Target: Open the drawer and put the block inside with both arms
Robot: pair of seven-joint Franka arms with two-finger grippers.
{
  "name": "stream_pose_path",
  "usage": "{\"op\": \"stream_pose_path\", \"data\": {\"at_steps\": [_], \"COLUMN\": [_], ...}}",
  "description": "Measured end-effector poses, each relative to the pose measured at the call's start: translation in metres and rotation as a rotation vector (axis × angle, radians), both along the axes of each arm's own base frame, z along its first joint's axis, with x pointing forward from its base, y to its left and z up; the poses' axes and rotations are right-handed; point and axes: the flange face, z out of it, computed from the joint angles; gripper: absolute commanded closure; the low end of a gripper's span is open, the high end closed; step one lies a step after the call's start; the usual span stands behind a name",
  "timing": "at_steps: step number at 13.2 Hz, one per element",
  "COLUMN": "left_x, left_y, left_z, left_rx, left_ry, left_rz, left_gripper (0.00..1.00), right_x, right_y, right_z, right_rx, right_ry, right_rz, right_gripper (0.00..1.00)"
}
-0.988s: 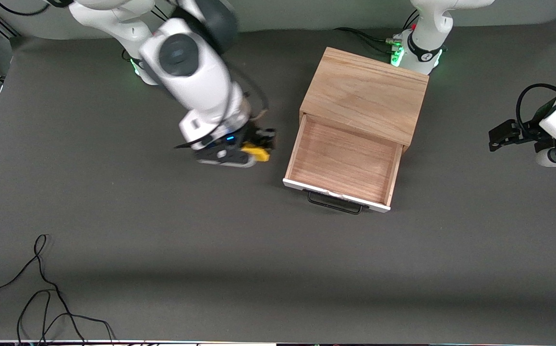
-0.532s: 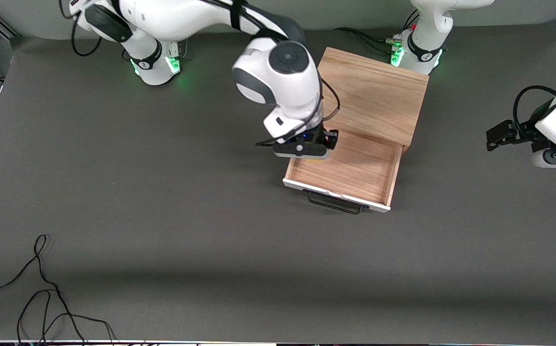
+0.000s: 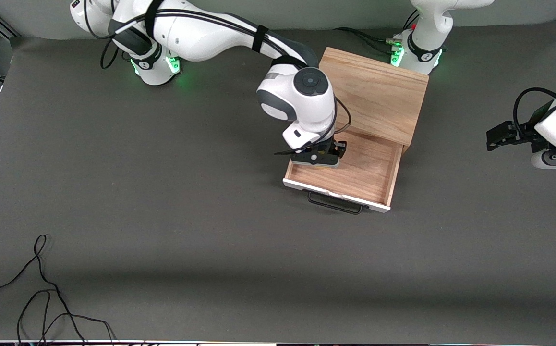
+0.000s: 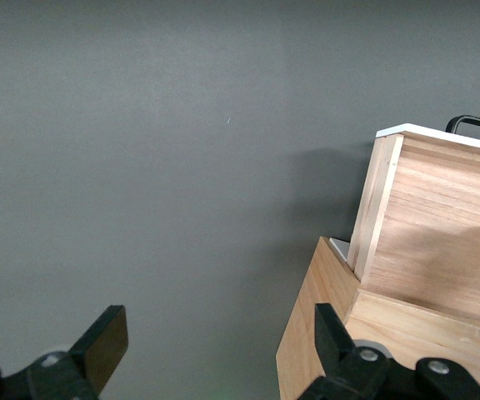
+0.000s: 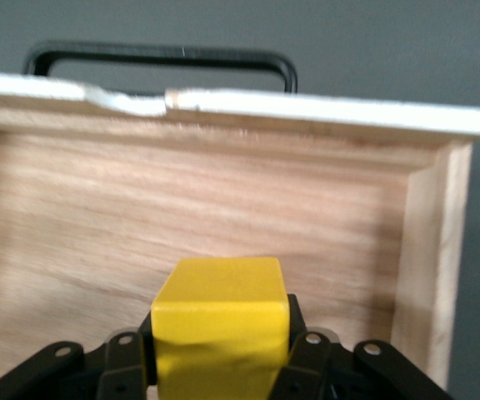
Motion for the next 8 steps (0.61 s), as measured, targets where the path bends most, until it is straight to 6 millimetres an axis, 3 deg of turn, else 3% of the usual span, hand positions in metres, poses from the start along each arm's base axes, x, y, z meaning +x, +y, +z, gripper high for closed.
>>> {"op": "stream_pose_path", "data": {"at_steps": [1, 8], "left_x": [0.0001, 0.0001], "left_y": [0.0000, 0.0000], "left_z": [0.0001, 0.0001], "left_rx": [0.000, 0.000], "left_ry": [-0.001, -0.001], "left_rz": [0.000, -0.001], "left_gripper": [0.00, 0.00], "right_x": [-0.0062, -0.0115], "right_y": [0.0047, 0.0105], "right_z": [-0.0040, -0.0004], "right_rx": [-0.003, -0.001], "right_ry": [0.003, -0.007], "right_rz": [0.000, -0.012], "right_gripper": [0.00, 0.00]}}
